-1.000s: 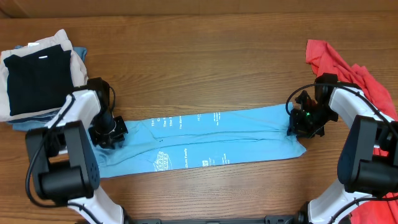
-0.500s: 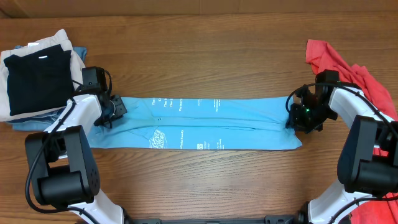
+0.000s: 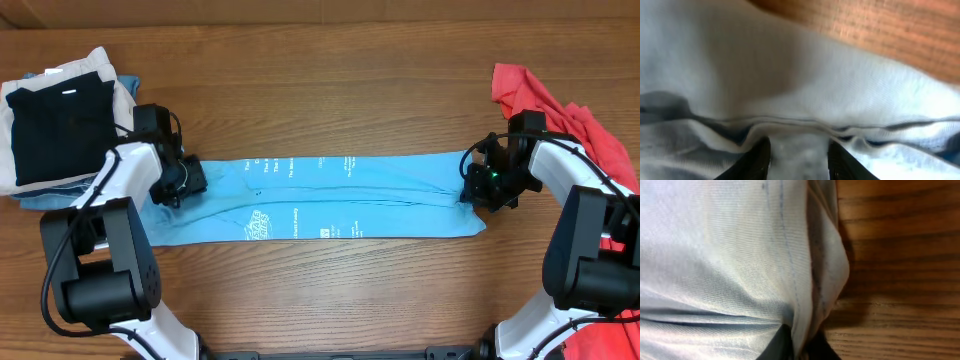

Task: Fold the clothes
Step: 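Pull the strip ends outward with both grippers to straighten it, then fold the strip's right end leftward over the middle with the right gripper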

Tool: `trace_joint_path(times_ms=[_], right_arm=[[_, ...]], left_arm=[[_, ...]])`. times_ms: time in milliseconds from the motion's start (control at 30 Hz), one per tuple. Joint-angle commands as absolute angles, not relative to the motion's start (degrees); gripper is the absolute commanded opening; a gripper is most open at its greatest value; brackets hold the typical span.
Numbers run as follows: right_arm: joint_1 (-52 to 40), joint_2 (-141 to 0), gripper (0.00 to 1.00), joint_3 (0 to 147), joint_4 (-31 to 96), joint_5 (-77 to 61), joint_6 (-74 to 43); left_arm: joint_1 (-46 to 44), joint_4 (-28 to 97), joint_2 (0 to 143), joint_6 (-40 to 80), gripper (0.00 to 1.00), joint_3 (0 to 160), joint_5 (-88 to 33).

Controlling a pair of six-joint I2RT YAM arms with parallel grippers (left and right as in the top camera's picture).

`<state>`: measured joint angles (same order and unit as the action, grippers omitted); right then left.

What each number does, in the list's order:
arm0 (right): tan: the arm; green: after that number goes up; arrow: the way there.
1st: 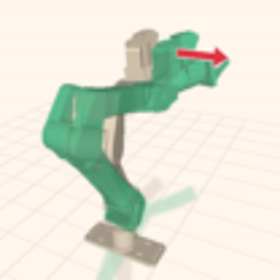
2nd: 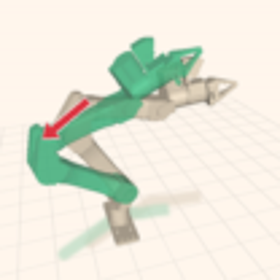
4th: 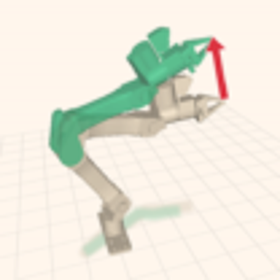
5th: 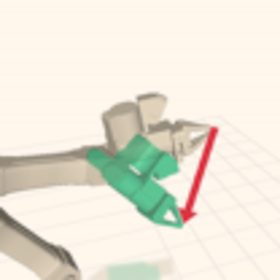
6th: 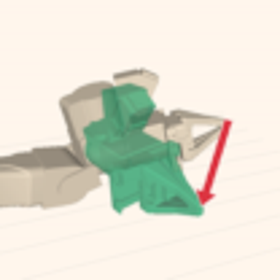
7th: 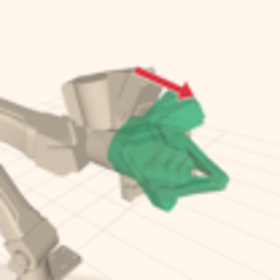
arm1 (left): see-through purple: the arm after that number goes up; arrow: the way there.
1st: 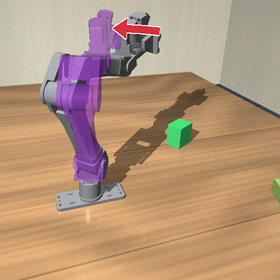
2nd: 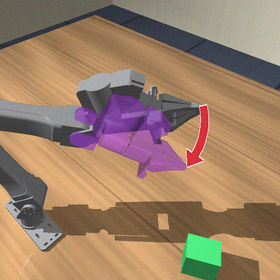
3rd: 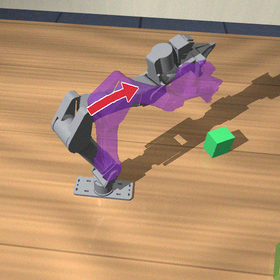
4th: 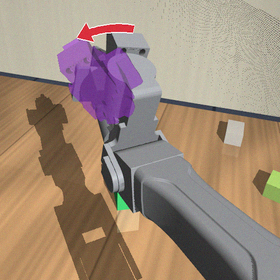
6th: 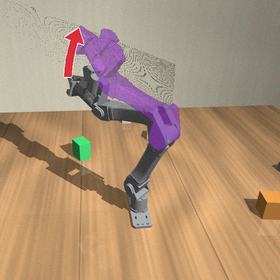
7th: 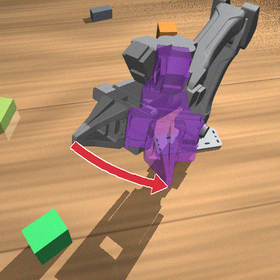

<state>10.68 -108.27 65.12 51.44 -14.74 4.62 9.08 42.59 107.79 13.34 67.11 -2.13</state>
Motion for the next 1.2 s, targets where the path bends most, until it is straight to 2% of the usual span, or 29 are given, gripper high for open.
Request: trace_joint_path(times_ms=[0,267,467,633,867,1167], right_arm=[[10.7,-107.4,0.04,64.9,50.3,-13.0,4.5],[13.3,-107.4,0.04,69.0,52.0,-6.4,-0.6],[15.5,-107.4,0.04,76.2,59.7,1.9,-0.8],[14.1,-107.4,0.04,84.7,67.8,1.9,-1.6],[4.3,-107.4,0.04,92.1,76.4,1.8,-1.6],[-11.5,-107.4,0.04,92.1,78.2,-1.1,-5.8]], left_arm=[[8.9,46.7,108.0,12.9,0.41,72.8,-4.1],[9.0,54.2,104.8,12.8,0.41,79.2,-4.5],[9.0,57.9,102.3,12.9,0.41,79.7,-4.5],[9.0,59.7,102.1,12.9,0.42,79.7,-4.5],[9.0,60.0,102.1,12.9,0.42,79.7,-4.5],[9.0,60.1,102.1,12.9,0.42,79.7,-4.6]])
